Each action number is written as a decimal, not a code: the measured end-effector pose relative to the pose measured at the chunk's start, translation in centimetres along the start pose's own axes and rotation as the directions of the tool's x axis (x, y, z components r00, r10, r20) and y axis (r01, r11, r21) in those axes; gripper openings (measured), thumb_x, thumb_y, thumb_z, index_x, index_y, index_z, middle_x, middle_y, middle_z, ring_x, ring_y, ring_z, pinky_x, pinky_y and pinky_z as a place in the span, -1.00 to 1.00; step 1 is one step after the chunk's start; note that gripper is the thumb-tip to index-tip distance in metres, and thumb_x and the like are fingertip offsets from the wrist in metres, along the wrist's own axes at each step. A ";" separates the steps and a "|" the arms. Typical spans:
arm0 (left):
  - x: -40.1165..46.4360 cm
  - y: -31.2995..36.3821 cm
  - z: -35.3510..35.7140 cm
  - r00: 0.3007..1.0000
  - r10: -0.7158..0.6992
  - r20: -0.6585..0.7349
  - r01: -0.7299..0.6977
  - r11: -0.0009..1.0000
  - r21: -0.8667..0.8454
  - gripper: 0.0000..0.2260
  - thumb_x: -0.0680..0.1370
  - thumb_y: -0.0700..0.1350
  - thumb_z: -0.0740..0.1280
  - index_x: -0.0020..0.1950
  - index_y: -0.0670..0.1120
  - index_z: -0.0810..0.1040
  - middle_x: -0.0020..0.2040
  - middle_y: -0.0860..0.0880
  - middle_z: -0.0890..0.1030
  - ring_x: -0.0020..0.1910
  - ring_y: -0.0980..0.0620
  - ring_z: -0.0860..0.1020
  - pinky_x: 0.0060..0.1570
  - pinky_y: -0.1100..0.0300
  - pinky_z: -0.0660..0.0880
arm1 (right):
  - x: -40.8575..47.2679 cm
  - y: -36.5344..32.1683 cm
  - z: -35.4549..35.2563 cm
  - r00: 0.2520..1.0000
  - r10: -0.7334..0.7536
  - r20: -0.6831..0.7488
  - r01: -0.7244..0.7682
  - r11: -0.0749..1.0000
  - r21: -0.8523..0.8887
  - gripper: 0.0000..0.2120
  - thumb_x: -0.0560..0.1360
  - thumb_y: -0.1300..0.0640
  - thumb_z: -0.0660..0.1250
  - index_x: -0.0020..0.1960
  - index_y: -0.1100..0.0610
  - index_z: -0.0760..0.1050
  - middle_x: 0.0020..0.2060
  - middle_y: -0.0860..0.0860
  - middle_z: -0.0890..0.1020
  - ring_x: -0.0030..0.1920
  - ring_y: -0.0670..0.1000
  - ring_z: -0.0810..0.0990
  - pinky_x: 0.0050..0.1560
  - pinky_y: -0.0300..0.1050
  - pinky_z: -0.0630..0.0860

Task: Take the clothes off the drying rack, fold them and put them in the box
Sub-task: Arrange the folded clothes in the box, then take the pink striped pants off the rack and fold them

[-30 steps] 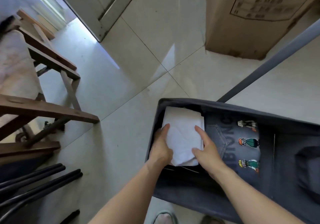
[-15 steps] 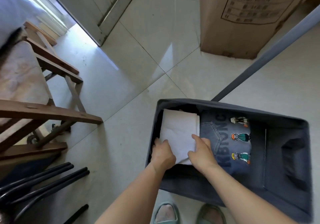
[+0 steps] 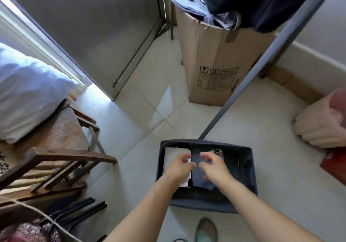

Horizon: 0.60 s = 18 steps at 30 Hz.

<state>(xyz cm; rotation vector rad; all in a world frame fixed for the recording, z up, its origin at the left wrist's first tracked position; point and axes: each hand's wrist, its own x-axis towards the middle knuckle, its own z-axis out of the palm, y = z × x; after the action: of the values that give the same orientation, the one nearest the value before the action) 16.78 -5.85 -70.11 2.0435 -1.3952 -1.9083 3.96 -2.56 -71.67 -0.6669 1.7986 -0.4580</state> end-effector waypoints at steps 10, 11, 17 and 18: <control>-16.8 12.8 -0.5 0.946 0.262 0.191 -0.270 0.963 0.019 -0.71 0.59 -0.20 0.31 0.32 -0.16 0.49 0.09 -0.10 0.63 -0.06 0.05 0.62 -0.14 0.27 0.55 | -17.0 -8.3 -10.1 0.988 -0.092 -0.124 0.120 0.964 0.237 -0.79 0.59 0.25 0.23 0.13 0.03 0.53 0.00 0.04 0.63 -0.14 0.00 0.63 -0.20 -0.09 0.58; -18.9 14.1 -0.3 0.933 0.282 0.225 -0.296 0.955 0.030 -0.72 0.60 -0.21 0.31 0.31 -0.16 0.48 0.05 -0.10 0.63 -0.13 0.07 0.62 -0.23 0.32 0.53 | -19.2 -8.8 -11.3 0.984 -0.100 -0.149 0.136 0.957 0.255 -0.80 0.59 0.25 0.22 0.12 0.03 0.52 0.00 0.04 0.63 -0.16 0.00 0.63 -0.21 -0.10 0.58; -28.4 19.2 2.2 0.848 0.411 0.335 -0.461 0.883 0.084 -0.75 0.59 -0.17 0.34 0.27 -0.10 0.51 0.00 -0.06 0.64 -0.10 0.03 0.60 -0.08 0.19 0.55 | -30.6 -9.3 -17.0 0.943 -0.169 -0.285 0.257 0.917 0.306 -0.85 0.60 0.22 0.24 0.11 0.05 0.52 -0.09 0.05 0.66 -0.23 -0.02 0.60 -0.26 -0.17 0.52; -29.7 19.7 2.8 0.838 0.415 0.355 -0.473 0.876 0.092 -0.76 0.59 -0.15 0.35 0.25 -0.07 0.52 0.01 -0.06 0.65 -0.08 0.03 0.61 -0.02 0.15 0.56 | -32.1 -9.0 -17.9 0.938 -0.175 -0.298 0.266 0.915 0.302 -0.85 0.60 0.20 0.24 0.12 0.06 0.53 -0.07 0.05 0.66 -0.22 -0.02 0.61 -0.26 -0.17 0.52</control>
<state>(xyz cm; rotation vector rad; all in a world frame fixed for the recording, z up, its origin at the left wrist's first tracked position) 7.50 1.46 -36.40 1.3063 -1.9672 -2.0150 -3.64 10.81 -37.14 -0.5892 1.8359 -1.0307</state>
